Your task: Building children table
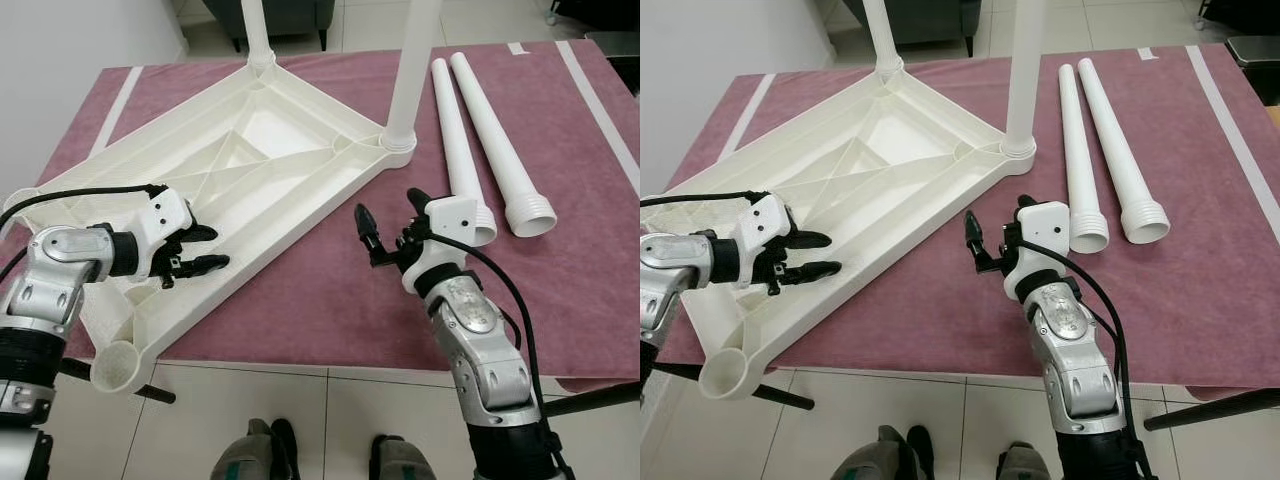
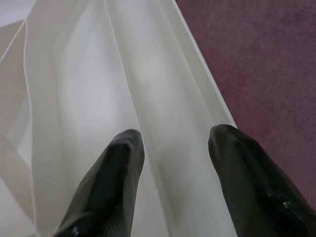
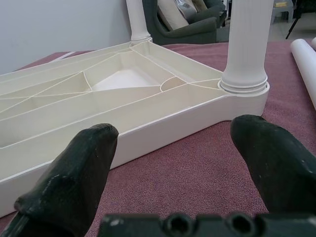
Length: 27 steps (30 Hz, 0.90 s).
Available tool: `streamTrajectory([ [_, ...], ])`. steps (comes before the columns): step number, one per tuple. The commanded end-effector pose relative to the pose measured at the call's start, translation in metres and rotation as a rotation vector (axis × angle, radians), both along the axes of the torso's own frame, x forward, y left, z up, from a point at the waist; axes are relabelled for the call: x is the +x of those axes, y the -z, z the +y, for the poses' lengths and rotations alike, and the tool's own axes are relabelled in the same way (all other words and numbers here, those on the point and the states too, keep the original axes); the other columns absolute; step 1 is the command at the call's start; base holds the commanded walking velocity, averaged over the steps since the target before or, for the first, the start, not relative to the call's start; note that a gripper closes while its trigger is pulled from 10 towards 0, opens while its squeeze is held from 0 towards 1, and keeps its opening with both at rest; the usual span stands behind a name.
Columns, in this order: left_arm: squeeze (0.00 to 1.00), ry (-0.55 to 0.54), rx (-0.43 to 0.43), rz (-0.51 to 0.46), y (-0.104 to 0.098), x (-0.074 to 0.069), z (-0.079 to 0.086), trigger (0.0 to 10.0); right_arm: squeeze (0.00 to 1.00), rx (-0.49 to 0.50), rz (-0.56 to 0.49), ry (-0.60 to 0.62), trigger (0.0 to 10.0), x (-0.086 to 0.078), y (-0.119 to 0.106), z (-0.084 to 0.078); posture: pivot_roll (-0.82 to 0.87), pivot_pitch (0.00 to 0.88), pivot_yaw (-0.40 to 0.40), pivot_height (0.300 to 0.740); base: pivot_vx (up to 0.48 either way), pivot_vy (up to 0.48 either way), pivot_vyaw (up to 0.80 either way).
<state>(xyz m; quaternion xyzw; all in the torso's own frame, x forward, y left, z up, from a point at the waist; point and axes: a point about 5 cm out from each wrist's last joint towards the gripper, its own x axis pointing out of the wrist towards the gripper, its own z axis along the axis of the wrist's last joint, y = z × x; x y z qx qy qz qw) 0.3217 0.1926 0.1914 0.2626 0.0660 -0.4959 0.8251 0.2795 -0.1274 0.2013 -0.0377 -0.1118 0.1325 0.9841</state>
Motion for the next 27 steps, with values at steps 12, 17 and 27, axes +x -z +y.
streamTrajectory([
  [12,0.00,-0.431,0.074,-0.042,0.034,0.031,0.015,6.0,0.00,0.006,0.020,-0.010,10.0,-0.003,0.002,0.004,-0.07,0.189,0.166,0.740,0.000,0.000,0.00],
  [17,0.00,-0.465,0.032,0.009,0.038,0.032,0.016,0.0,0.00,0.009,0.022,-0.008,10.0,-0.004,0.002,0.004,-0.07,0.185,0.167,0.740,0.000,0.000,0.00],
  [27,0.00,-0.454,-0.078,0.038,0.035,0.037,0.005,0.0,0.00,0.015,0.022,-0.019,10.0,-0.004,0.002,0.008,-0.07,0.182,0.165,0.740,0.000,0.000,0.00],
])
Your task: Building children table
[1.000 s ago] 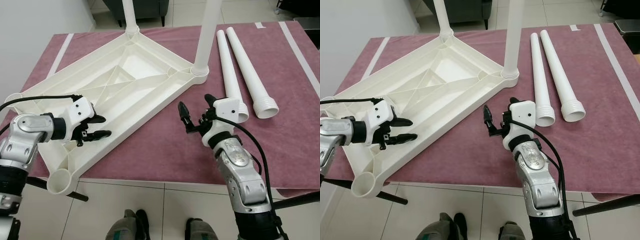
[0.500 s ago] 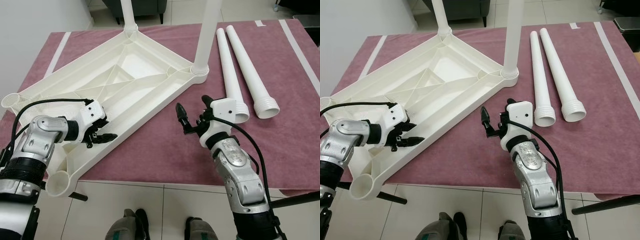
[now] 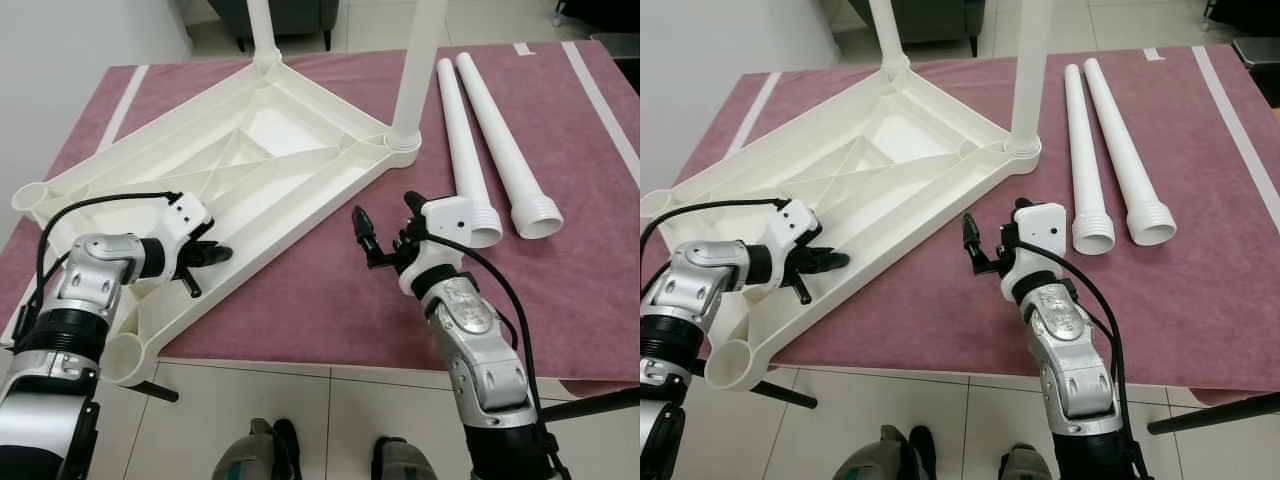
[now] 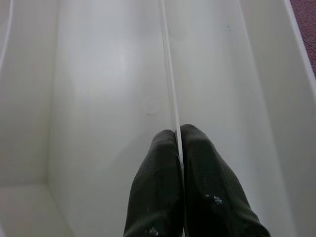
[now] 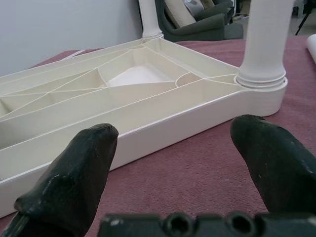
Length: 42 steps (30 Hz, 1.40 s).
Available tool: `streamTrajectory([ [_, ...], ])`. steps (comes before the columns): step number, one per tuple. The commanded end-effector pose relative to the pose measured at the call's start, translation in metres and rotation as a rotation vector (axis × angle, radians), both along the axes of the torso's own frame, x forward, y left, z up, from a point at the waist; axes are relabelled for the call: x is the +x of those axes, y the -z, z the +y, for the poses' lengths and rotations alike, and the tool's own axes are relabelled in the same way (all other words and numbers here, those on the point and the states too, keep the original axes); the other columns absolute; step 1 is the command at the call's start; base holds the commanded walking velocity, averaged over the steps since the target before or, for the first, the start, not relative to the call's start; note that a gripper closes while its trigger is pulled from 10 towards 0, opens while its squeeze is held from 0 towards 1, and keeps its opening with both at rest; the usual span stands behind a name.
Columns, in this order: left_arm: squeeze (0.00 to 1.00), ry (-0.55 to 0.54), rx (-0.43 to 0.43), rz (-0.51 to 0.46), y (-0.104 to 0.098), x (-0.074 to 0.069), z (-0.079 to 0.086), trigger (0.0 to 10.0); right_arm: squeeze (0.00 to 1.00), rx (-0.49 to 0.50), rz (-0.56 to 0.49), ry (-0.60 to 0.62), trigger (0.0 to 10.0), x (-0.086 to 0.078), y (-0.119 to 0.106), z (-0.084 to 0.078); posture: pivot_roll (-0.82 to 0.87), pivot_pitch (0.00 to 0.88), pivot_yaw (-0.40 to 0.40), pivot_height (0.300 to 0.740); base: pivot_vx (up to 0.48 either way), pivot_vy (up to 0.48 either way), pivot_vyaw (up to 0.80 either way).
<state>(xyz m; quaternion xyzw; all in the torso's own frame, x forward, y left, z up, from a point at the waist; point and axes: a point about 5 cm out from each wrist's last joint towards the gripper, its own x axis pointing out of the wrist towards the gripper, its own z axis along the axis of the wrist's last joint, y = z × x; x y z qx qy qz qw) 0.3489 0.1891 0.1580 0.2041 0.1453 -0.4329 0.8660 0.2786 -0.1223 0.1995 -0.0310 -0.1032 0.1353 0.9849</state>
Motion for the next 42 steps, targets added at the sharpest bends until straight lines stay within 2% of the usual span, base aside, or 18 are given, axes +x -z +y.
streamTrajectory([
  [1,0.00,-0.264,-0.016,-0.110,0.001,0.010,0.009,0.0,0.00,0.005,0.003,-0.013,10.0,-0.003,0.000,0.003,-0.07,0.182,0.165,0.740,0.000,0.000,0.00],
  [2,0.00,-0.256,-0.042,-0.121,-0.003,0.013,0.002,0.0,0.00,0.005,0.004,-0.014,10.0,-0.002,0.000,0.003,-0.07,0.180,0.162,0.740,0.000,0.000,0.00],
  [3,0.00,-0.256,-0.042,-0.121,-0.003,0.013,0.002,0.0,0.00,0.005,0.004,-0.014,10.0,-0.002,0.000,0.003,-0.07,0.180,0.162,0.740,0.000,0.000,0.00],
  [6,0.00,-0.230,-0.104,-0.155,-0.017,0.023,-0.021,0.0,0.00,0.005,0.003,-0.018,10.0,-0.002,0.000,0.004,-0.07,0.177,0.163,0.740,0.000,0.000,0.00],
  [7,0.00,-0.230,-0.104,-0.155,-0.017,0.023,-0.021,0.0,0.00,0.005,0.003,-0.018,10.0,-0.002,0.000,0.004,-0.07,0.177,0.163,0.740,0.000,0.000,0.00],
  [9,0.00,-0.230,-0.151,-0.174,-0.029,0.031,-0.038,0.0,0.00,0.004,0.001,-0.018,10.0,-0.001,0.000,0.005,-0.08,0.172,0.167,0.740,0.000,0.000,0.00],
  [12,0.00,-0.240,-0.171,-0.178,-0.035,0.035,-0.045,0.0,0.00,0.003,0.000,-0.017,10.0,-0.001,-0.001,0.005,-0.08,0.170,0.171,0.740,0.000,0.000,0.00],
  [16,0.00,-0.323,-0.225,-0.174,-0.047,0.045,-0.054,0.0,0.00,0.002,-0.004,-0.008,10.0,-0.003,-0.001,0.005,-0.09,0.167,0.178,0.740,0.000,0.000,0.00],
  [17,0.00,-0.341,-0.248,-0.160,-0.050,0.047,-0.056,10.0,0.00,0.001,-0.004,-0.003,10.0,-0.003,-0.001,0.004,-0.10,0.165,0.181,0.740,0.000,0.000,0.00],
  [23,0.00,-0.420,-0.328,-0.110,-0.053,0.052,-0.066,10.0,0.00,0.001,-0.003,0.001,10.0,-0.003,0.000,0.004,-0.09,0.161,0.180,0.740,0.000,0.000,0.00],
  [27,0.00,-0.499,-0.353,-0.096,-0.049,0.056,-0.075,10.0,0.00,0.000,-0.006,-0.008,10.0,-0.002,0.000,0.006,-0.09,0.160,0.178,0.740,0.000,0.000,0.00],
  [31,0.00,-0.528,-0.366,-0.112,-0.052,0.059,-0.085,10.0,0.00,-0.001,-0.009,-0.012,10.0,-0.002,-0.001,0.007,-0.09,0.161,0.176,0.740,0.000,0.000,0.00],
  [34,0.00,-0.532,-0.378,-0.131,-0.056,0.060,-0.093,10.0,0.00,-0.001,-0.010,-0.013,10.0,-0.001,-0.001,0.007,-0.09,0.164,0.177,0.740,0.000,0.000,0.00],
  [36,0.00,-0.509,-0.344,-0.176,-0.060,0.061,-0.105,10.0,0.00,-0.004,-0.012,-0.014,10.0,-0.001,-0.002,0.008,-0.09,0.165,0.181,0.740,0.000,0.000,0.00],
  [39,0.00,-0.494,-0.328,-0.188,-0.060,0.060,-0.109,10.0,0.00,-0.006,-0.013,-0.013,10.0,-0.001,-0.002,0.009,-0.09,0.166,0.183,0.740,0.000,0.000,0.00],
  [40,0.09,-0.471,-0.300,-0.208,-0.060,0.059,-0.115,10.0,0.00,-0.007,-0.016,-0.011,10.0,-0.001,-0.002,0.009,-0.10,0.166,0.187,0.740,0.000,0.000,0.00],
  [41,0.91,-0.457,-0.283,-0.218,-0.059,0.059,-0.119,10.0,0.00,-0.008,-0.017,-0.009,10.0,-0.001,-0.002,0.009,-0.10,0.166,0.187,0.740,0.000,0.000,0.00],
  [42,1.00,-0.435,-0.271,-0.218,-0.057,0.057,-0.122,10.0,0.00,-0.008,-0.019,-0.005,10.0,-0.002,-0.002,0.008,-0.10,0.167,0.190,0.740,0.000,0.000,0.00],
])
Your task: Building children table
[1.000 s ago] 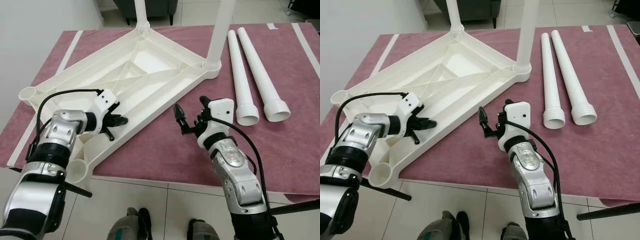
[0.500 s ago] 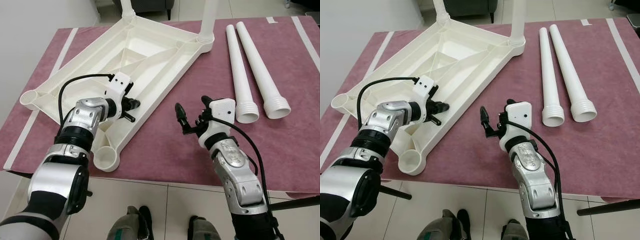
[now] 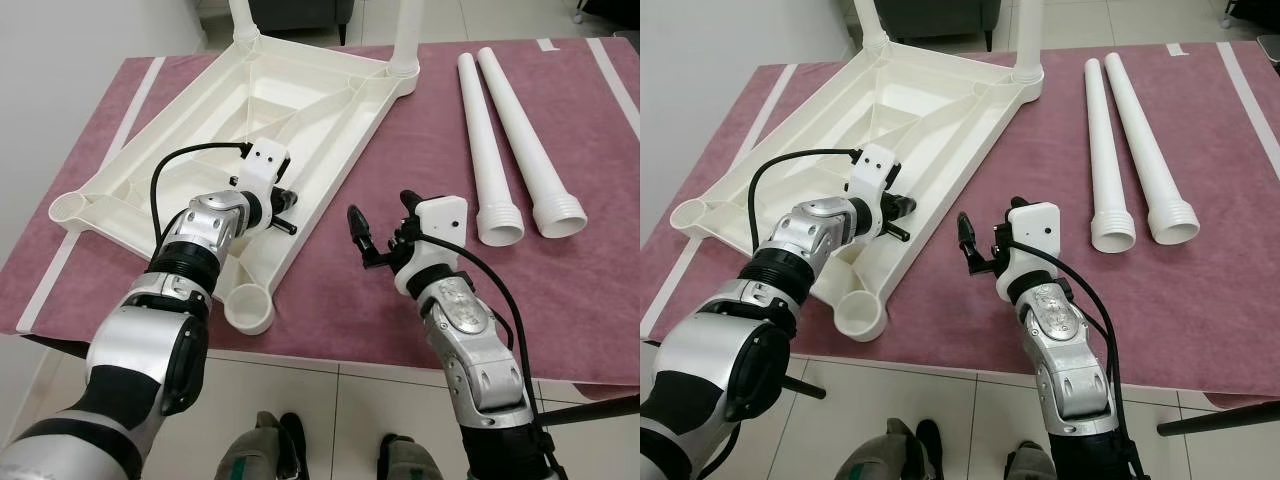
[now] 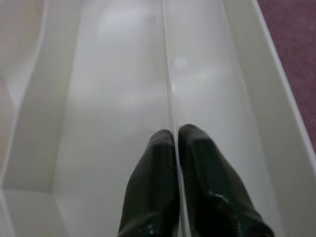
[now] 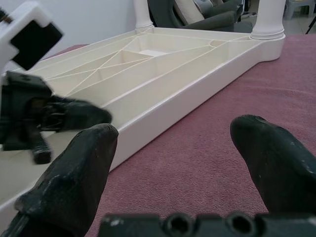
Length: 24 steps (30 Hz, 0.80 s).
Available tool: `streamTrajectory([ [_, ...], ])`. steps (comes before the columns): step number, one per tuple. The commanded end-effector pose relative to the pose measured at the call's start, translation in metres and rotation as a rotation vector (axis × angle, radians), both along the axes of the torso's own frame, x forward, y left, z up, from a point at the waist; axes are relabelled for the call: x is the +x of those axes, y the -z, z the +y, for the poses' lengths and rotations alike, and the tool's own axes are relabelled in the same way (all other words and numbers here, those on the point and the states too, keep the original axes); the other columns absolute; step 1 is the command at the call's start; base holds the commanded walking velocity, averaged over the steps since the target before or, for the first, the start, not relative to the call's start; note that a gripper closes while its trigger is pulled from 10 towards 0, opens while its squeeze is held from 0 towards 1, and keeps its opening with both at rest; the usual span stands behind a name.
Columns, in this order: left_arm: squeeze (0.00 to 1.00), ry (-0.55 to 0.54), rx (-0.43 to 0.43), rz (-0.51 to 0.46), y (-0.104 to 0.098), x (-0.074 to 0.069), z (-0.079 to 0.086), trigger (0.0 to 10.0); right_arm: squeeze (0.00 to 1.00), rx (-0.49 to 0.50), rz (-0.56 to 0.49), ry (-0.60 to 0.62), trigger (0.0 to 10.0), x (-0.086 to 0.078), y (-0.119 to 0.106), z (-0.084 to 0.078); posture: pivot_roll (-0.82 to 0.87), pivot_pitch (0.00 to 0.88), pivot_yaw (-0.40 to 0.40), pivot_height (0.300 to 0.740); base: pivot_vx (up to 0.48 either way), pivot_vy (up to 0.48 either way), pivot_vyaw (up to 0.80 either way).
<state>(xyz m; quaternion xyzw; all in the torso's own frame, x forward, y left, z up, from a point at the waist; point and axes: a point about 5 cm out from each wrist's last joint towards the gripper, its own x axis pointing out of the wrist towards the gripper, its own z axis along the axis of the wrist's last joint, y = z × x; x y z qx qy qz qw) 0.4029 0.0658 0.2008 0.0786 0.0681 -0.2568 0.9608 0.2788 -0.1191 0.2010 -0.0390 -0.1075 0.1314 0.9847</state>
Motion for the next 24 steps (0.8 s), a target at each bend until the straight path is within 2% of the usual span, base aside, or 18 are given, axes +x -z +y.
streamTrajectory([
  [1,1.00,-0.052,0.018,-0.083,-0.015,0.003,0.001,10.0,0.00,0.006,-0.008,-0.014,10.0,-0.002,-0.001,0.005,-0.10,0.167,0.190,0.740,0.000,0.000,0.00],
  [8,1.00,0.004,0.023,-0.108,-0.015,0.001,-0.002,10.0,0.00,0.006,-0.008,-0.001,10.0,-0.003,0.000,0.003,-0.10,0.169,0.193,0.740,0.000,0.000,0.00],
  [9,0.00,0.028,0.015,-0.136,-0.019,-0.001,-0.001,10.0,0.00,0.006,-0.009,-0.002,10.0,-0.003,0.000,0.003,-0.09,0.168,0.192,0.740,0.000,0.000,0.00],
  [13,0.00,0.055,0.010,-0.192,-0.025,-0.003,0.003,10.0,0.00,0.004,-0.011,-0.002,10.0,-0.003,-0.001,0.003,-0.09,0.168,0.191,0.740,0.000,0.000,0.00],
  [14,0.00,0.066,0.017,-0.223,-0.028,-0.006,0.009,10.0,0.00,0.004,-0.012,-0.002,10.0,-0.003,-0.001,0.003,-0.09,0.168,0.189,0.740,0.000,0.000,0.00],
  [18,0.00,0.079,0.035,-0.247,-0.028,-0.009,0.015,10.0,0.00,0.002,-0.013,-0.003,10.0,-0.003,-0.001,0.003,-0.09,0.169,0.188,0.740,0.000,0.000,0.00],
  [21,0.00,0.246,0.199,-0.271,-0.021,-0.033,0.055,10.0,0.00,-0.024,-0.008,-0.019,10.0,-0.007,0.001,0.002,-0.08,0.171,0.180,0.740,0.000,0.000,0.00],
  [23,0.00,0.246,0.199,-0.271,-0.021,-0.033,0.055,10.0,0.00,-0.024,-0.008,-0.019,10.0,-0.007,0.001,0.002,-0.08,0.171,0.180,0.740,0.000,0.000,0.00],
  [24,0.00,0.330,0.264,-0.267,-0.018,-0.045,0.070,10.0,0.00,-0.030,-0.006,-0.025,10.0,-0.008,0.002,0.002,-0.07,0.171,0.176,0.740,0.000,0.000,0.00],
])
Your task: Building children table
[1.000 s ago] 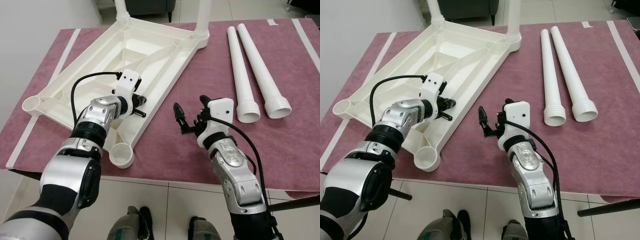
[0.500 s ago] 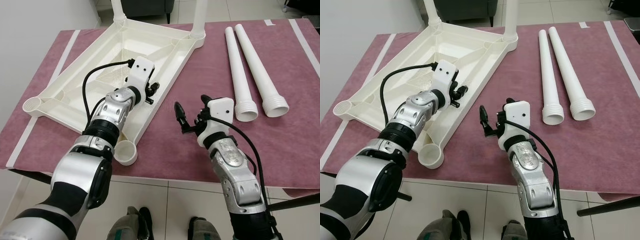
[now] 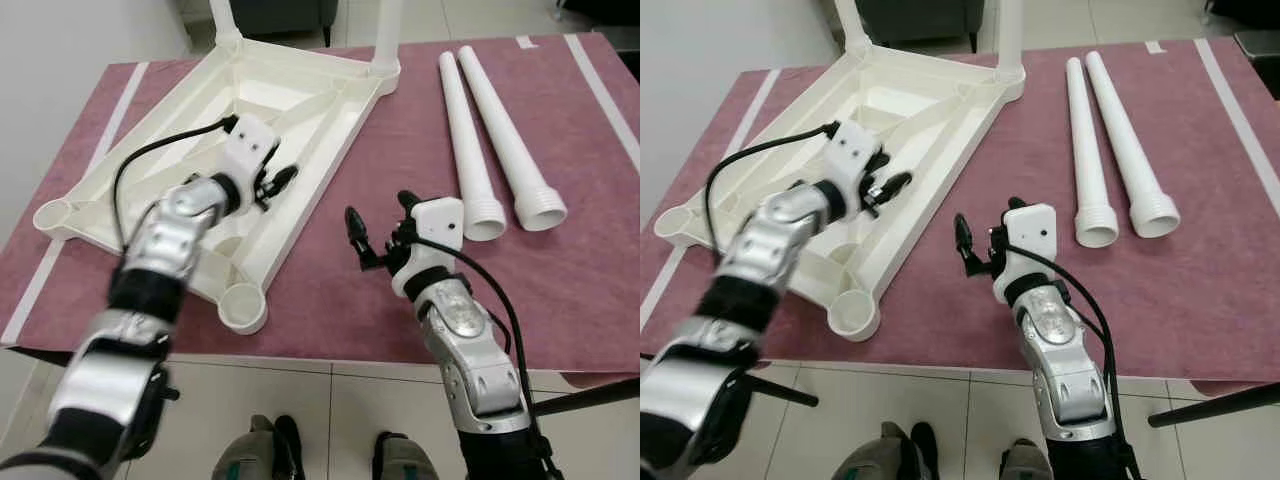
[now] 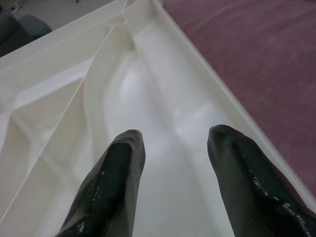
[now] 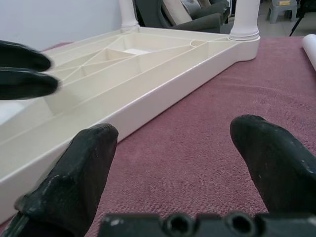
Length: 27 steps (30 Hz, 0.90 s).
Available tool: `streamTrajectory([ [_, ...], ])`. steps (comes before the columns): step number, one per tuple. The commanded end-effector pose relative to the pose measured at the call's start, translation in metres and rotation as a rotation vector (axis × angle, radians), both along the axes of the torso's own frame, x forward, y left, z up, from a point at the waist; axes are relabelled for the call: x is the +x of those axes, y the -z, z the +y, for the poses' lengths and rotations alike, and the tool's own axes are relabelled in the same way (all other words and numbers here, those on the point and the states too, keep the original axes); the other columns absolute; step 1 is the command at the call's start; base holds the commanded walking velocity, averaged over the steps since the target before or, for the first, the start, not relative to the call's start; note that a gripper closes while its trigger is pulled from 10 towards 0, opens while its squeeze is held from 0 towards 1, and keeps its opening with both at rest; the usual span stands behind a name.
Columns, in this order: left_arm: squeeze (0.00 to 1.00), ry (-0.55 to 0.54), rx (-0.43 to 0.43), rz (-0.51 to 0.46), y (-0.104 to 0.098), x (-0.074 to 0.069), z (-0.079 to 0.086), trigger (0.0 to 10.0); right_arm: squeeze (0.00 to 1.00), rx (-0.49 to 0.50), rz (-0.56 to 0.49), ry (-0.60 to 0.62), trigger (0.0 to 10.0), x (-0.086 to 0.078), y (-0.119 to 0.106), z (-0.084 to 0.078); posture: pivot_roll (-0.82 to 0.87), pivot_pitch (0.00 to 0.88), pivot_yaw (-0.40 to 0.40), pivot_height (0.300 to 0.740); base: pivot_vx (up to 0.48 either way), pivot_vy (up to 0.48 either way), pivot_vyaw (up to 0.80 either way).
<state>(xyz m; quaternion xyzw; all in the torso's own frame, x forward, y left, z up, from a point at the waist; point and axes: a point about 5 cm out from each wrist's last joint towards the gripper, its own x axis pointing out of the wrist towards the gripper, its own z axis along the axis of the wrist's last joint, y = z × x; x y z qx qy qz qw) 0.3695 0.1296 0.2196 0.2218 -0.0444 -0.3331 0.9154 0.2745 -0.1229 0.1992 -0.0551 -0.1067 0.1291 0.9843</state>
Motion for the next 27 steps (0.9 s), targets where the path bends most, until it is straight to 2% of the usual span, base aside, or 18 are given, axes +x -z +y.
streamTrajectory([
  [1,0.00,0.176,0.137,0.021,0.003,-0.022,0.021,10.0,0.00,-0.003,-0.001,-0.037,10.0,-0.004,0.000,0.004,-0.06,0.171,0.170,0.740,0.000,0.000,0.00],
  [2,0.00,0.217,0.192,0.031,0.005,-0.029,0.033,10.0,0.00,-0.006,-0.001,-0.041,10.0,-0.004,0.000,0.004,-0.06,0.171,0.170,0.740,0.000,0.000,0.00],
  [3,0.00,0.217,0.192,0.031,0.005,-0.029,0.033,10.0,0.00,-0.006,-0.001,-0.041,10.0,-0.004,0.000,0.004,-0.06,0.171,0.170,0.740,0.000,0.000,0.00],
  [4,0.00,0.250,0.240,0.048,0.006,-0.035,0.043,10.0,0.00,-0.010,-0.002,-0.044,10.0,-0.004,0.000,0.003,-0.06,0.171,0.170,0.740,0.000,0.000,0.00],
  [5,0.65,0.280,0.283,0.062,0.005,-0.040,0.053,10.0,0.00,-0.015,-0.004,-0.048,10.0,-0.003,-0.001,0.001,-0.04,0.169,0.160,0.740,0.000,0.000,0.00],
  [6,0.65,0.280,0.283,0.062,0.005,-0.040,0.053,10.0,0.00,-0.015,-0.004,-0.048,10.0,-0.003,-0.001,0.001,-0.04,0.169,0.160,0.740,0.000,0.000,0.00],
  [7,1.00,0.305,0.317,0.081,0.003,-0.045,0.061,10.0,0.00,-0.019,-0.007,-0.051,10.0,-0.002,-0.002,0.000,-0.04,0.168,0.156,0.740,0.000,0.000,0.00],
  [9,1.00,0.305,0.317,0.081,0.003,-0.045,0.061,10.0,0.00,-0.019,-0.007,-0.051,10.0,-0.002,-0.002,0.000,-0.04,0.168,0.156,0.740,0.000,0.000,0.00],
  [11,1.00,0.370,0.397,0.117,0.001,-0.054,0.072,10.0,0.00,-0.021,-0.017,-0.066,10.0,0.001,-0.005,-0.001,-0.03,0.165,0.149,0.740,0.000,0.000,0.00],
  [13,1.00,0.392,0.422,0.132,0.001,-0.057,0.075,10.0,0.00,-0.019,-0.020,-0.073,10.0,0.002,-0.006,0.000,-0.03,0.165,0.149,0.740,0.000,0.000,0.00],
  [14,0.00,0.429,0.455,0.151,0.002,-0.061,0.077,10.0,0.00,-0.003,-0.020,-0.098,10.0,0.002,-0.007,0.002,-0.03,0.164,0.147,0.740,0.000,0.000,0.00],
  [16,0.00,0.466,0.486,0.171,0.003,-0.064,0.079,10.0,0.00,0.033,-0.014,-0.144,10.0,-0.001,-0.008,0.006,-0.03,0.164,0.146,0.740,0.000,0.000,0.00],
  [17,0.00,0.504,0.538,0.190,0.004,-0.069,0.081,10.0,0.00,0.049,0.004,-0.216,10.0,-0.005,-0.008,0.011,-0.03,0.163,0.146,0.740,0.000,0.000,0.00],
  [20,0.00,0.539,0.587,0.204,0.005,-0.073,0.082,10.0,0.00,0.037,0.019,-0.299,10.0,-0.011,-0.006,0.015,-0.03,0.162,0.146,0.740,0.000,0.000,0.00],
  [22,0.00,0.607,0.665,0.213,0.009,-0.074,0.079,10.0,0.00,-0.074,0.070,-0.470,10.0,-0.026,0.003,0.021,-0.04,0.160,0.146,0.740,0.000,0.000,0.00],
  [23,0.00,0.607,0.665,0.213,0.009,-0.074,0.079,10.0,0.00,-0.074,0.070,-0.470,10.0,-0.026,0.003,0.021,-0.04,0.160,0.146,0.740,0.000,0.000,0.00],
  [25,0.00,0.676,0.738,0.203,0.015,-0.072,0.071,10.0,0.00,-0.159,0.115,-0.620,10.0,-0.037,0.009,0.023,-0.05,0.158,0.147,0.740,0.000,0.000,0.00],
  [27,0.00,0.715,0.789,0.196,0.019,-0.070,0.067,10.0,0.00,-0.203,0.134,-0.689,10.0,-0.041,0.010,0.023,-0.05,0.158,0.148,0.740,0.000,0.000,0.00],
])
